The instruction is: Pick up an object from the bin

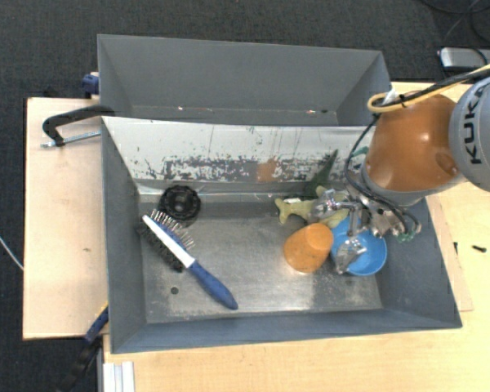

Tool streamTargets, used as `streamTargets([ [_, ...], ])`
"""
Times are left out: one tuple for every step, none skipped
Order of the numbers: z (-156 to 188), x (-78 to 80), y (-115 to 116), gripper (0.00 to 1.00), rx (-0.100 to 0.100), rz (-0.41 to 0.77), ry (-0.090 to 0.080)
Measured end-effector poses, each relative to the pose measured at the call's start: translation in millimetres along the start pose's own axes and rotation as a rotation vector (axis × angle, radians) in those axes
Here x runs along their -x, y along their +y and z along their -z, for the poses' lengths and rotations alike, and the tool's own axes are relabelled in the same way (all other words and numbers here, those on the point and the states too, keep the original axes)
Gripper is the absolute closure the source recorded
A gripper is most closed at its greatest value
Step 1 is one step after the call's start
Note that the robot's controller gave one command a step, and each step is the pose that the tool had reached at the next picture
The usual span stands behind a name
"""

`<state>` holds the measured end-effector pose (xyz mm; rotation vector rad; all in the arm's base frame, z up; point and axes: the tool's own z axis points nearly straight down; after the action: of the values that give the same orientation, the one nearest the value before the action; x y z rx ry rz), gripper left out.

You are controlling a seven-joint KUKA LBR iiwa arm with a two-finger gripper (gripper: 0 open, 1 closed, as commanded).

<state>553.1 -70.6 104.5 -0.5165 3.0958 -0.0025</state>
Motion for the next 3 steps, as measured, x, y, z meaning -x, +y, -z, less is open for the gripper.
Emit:
streamTargets([
  [-31.5, 18.6, 33.8, 0.0, 0.0, 0.335, 0.001],
  [-30.7, 19.0, 33.3, 1.0, 0.0, 0.334, -0.001],
  [46.0, -4.6, -42.6, 1.0, -0.007, 0.478, -0.006],
])
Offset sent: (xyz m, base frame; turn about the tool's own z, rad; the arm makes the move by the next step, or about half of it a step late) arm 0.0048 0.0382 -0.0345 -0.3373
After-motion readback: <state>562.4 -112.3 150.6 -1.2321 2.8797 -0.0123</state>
